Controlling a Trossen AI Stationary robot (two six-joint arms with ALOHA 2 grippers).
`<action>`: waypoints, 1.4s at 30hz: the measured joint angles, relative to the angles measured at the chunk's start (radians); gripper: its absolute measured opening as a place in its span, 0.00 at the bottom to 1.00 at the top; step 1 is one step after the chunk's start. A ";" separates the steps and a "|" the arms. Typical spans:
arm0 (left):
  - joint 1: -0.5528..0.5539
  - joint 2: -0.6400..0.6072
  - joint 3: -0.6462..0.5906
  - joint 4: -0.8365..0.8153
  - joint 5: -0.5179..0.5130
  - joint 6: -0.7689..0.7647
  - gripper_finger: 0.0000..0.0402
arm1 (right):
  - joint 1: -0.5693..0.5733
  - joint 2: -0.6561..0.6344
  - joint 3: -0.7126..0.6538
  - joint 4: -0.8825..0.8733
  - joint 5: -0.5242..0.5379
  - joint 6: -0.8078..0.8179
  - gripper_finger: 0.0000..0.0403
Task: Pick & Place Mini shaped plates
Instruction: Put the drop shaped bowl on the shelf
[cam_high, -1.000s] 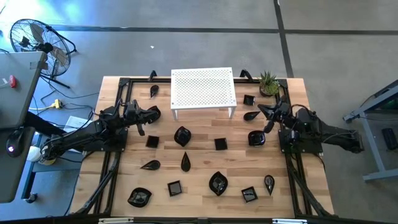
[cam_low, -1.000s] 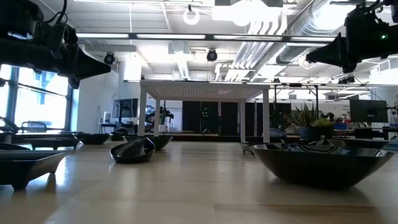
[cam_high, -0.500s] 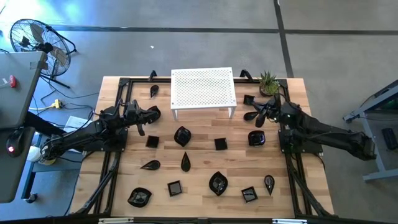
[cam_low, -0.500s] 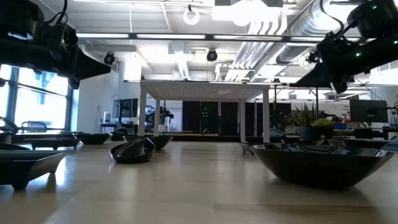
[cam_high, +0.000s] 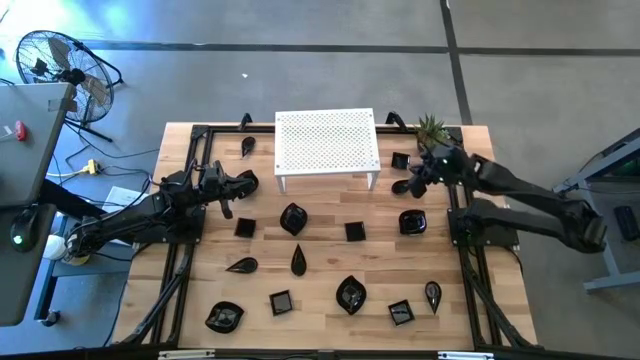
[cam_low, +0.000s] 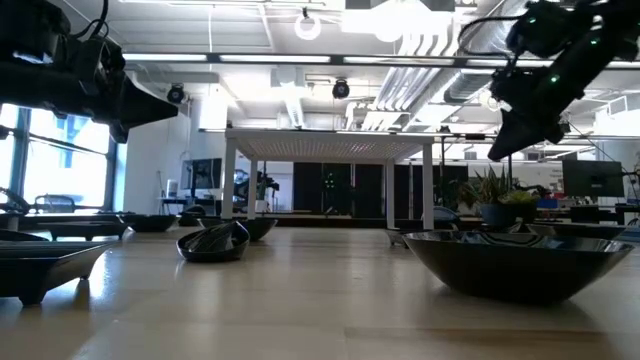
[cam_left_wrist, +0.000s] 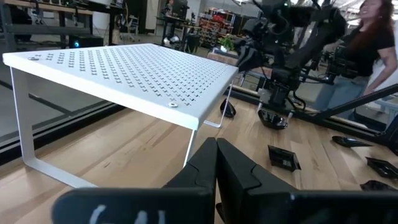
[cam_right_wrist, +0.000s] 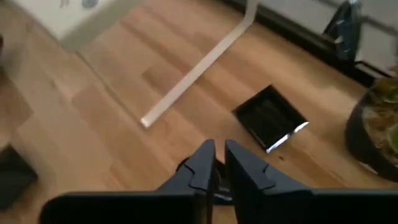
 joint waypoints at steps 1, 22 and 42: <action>0.000 0.000 0.000 0.000 0.000 0.000 0.00 | -0.003 0.032 0.017 -0.018 -0.004 -0.014 0.12; 0.000 0.000 0.000 0.002 0.023 0.000 0.00 | -0.120 0.559 0.253 -0.219 -0.069 -0.621 0.28; 0.000 0.000 0.000 0.006 0.053 -0.018 0.00 | -0.246 0.718 0.253 -0.184 -0.141 -0.694 0.28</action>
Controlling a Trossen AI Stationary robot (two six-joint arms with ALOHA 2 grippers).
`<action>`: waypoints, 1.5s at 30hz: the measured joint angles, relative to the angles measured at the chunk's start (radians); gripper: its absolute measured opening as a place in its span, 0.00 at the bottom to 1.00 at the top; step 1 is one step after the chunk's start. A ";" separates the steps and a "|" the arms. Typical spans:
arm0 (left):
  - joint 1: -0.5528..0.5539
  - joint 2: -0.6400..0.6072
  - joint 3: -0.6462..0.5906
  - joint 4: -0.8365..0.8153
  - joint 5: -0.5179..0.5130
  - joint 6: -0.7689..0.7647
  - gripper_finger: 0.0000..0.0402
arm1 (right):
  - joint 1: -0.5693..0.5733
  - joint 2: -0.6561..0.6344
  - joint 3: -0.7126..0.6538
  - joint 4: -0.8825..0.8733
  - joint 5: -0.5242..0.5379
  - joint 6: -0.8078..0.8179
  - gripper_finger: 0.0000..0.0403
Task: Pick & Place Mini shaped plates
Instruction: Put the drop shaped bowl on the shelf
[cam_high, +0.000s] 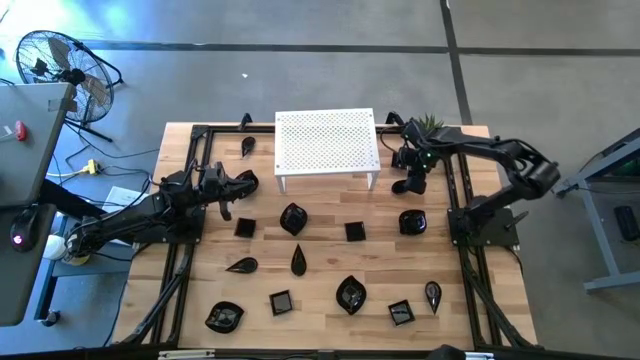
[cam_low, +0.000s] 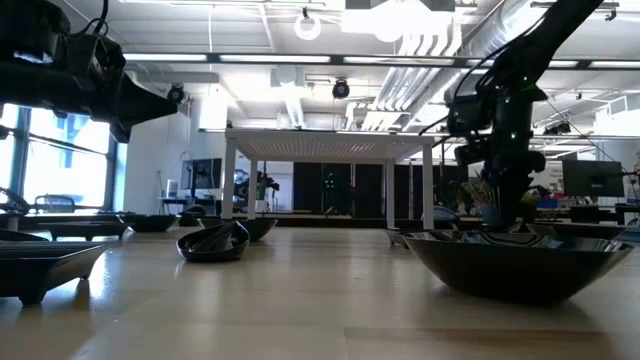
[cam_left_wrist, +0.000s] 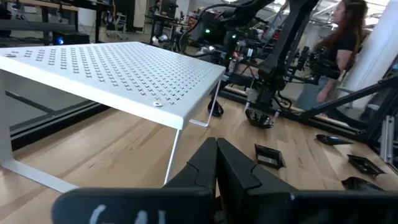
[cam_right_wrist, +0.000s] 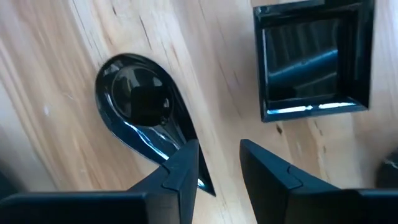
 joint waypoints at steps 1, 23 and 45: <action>0.000 0.000 0.000 0.000 0.000 0.000 0.00 | -0.003 0.006 0.000 0.000 -0.004 0.000 0.28; 0.000 0.093 0.000 0.074 0.111 -0.072 0.00 | -0.012 0.090 0.003 0.003 -0.047 -0.042 0.03; 0.000 0.258 0.000 0.224 0.078 -0.015 0.00 | -0.011 -0.238 0.002 -0.271 -0.103 0.276 0.00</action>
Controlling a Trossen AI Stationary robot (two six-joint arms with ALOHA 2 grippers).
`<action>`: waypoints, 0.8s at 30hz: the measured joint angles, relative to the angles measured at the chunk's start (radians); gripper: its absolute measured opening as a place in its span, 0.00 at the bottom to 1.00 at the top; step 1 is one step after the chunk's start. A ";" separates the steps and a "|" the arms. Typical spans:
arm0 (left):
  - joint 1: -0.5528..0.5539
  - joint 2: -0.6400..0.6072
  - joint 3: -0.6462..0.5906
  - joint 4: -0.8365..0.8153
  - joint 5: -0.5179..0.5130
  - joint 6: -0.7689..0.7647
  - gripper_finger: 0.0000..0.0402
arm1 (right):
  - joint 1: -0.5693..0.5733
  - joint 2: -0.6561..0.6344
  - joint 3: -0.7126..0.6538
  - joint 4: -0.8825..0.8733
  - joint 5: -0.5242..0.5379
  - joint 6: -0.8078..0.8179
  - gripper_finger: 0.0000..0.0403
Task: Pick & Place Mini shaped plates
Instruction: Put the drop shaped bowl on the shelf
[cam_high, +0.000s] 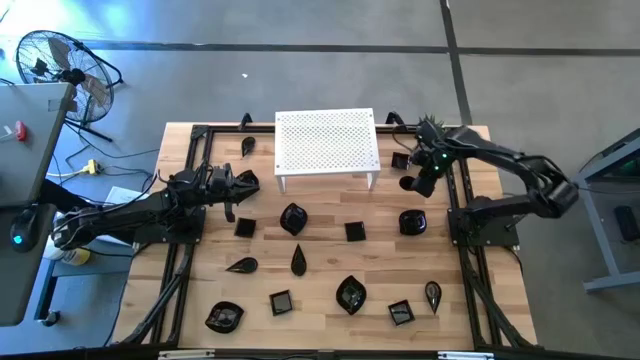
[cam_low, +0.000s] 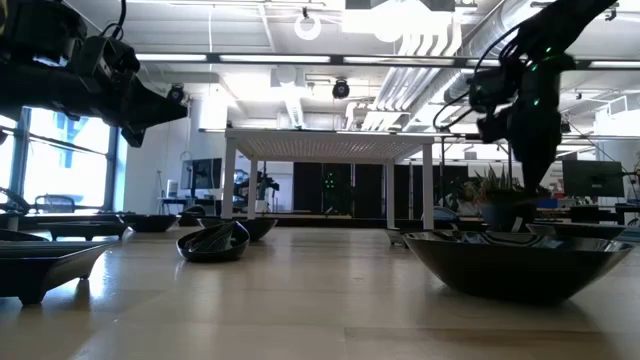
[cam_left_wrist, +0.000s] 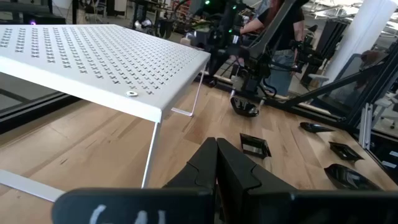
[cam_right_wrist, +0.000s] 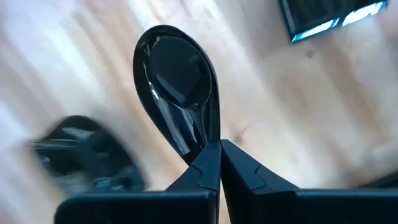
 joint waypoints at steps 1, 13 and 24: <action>0.000 0.000 0.000 0.000 0.000 0.000 0.00 | 0.000 -0.029 0.000 -0.023 -0.022 0.037 0.00; 0.000 0.000 0.000 0.000 -0.001 0.000 0.00 | 0.224 -0.372 0.061 0.107 -0.188 0.665 0.00; 0.000 0.000 0.000 0.000 -0.003 0.000 0.00 | 0.414 -0.153 0.297 0.679 0.147 1.111 0.00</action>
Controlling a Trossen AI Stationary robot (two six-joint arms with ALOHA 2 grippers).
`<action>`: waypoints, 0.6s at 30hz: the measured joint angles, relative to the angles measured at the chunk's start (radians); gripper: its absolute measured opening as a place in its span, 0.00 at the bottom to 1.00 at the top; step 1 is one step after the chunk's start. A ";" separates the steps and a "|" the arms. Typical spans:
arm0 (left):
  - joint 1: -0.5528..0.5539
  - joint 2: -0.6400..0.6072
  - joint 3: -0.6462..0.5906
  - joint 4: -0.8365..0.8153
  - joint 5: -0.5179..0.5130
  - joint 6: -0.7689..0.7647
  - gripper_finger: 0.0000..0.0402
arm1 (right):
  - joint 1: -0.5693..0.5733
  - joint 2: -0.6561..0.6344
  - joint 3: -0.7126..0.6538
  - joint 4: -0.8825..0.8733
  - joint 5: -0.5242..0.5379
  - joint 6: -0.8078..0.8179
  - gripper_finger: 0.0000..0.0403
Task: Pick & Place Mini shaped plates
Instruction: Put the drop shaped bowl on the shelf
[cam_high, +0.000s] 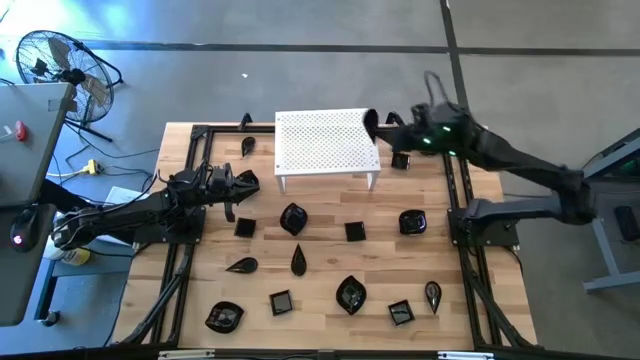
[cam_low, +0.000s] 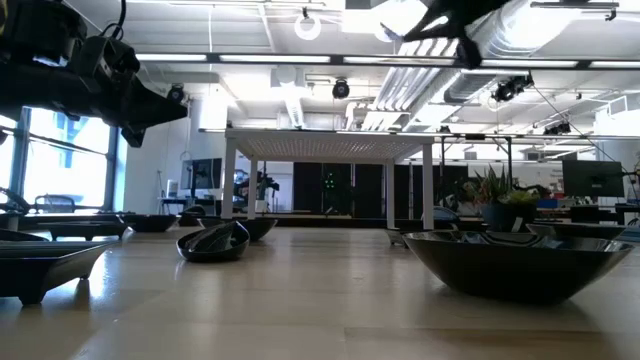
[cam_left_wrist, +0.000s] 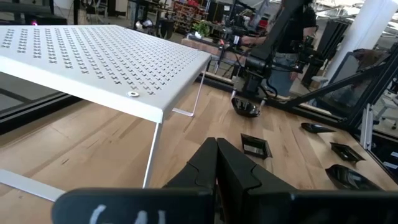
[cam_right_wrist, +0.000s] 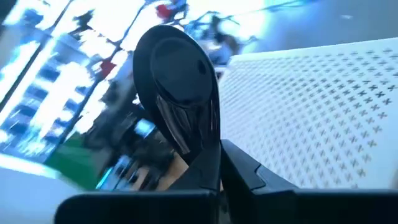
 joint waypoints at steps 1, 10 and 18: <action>0.000 0.000 0.000 0.000 0.000 0.000 0.00 | 0.005 0.051 0.031 0.000 0.017 0.014 0.00; 0.000 0.000 0.000 0.000 0.000 0.000 0.00 | 0.045 0.492 0.347 0.007 0.100 0.097 0.00; 0.000 0.000 0.000 0.000 0.004 -0.013 0.00 | 0.071 0.729 0.551 -0.048 0.170 0.178 0.02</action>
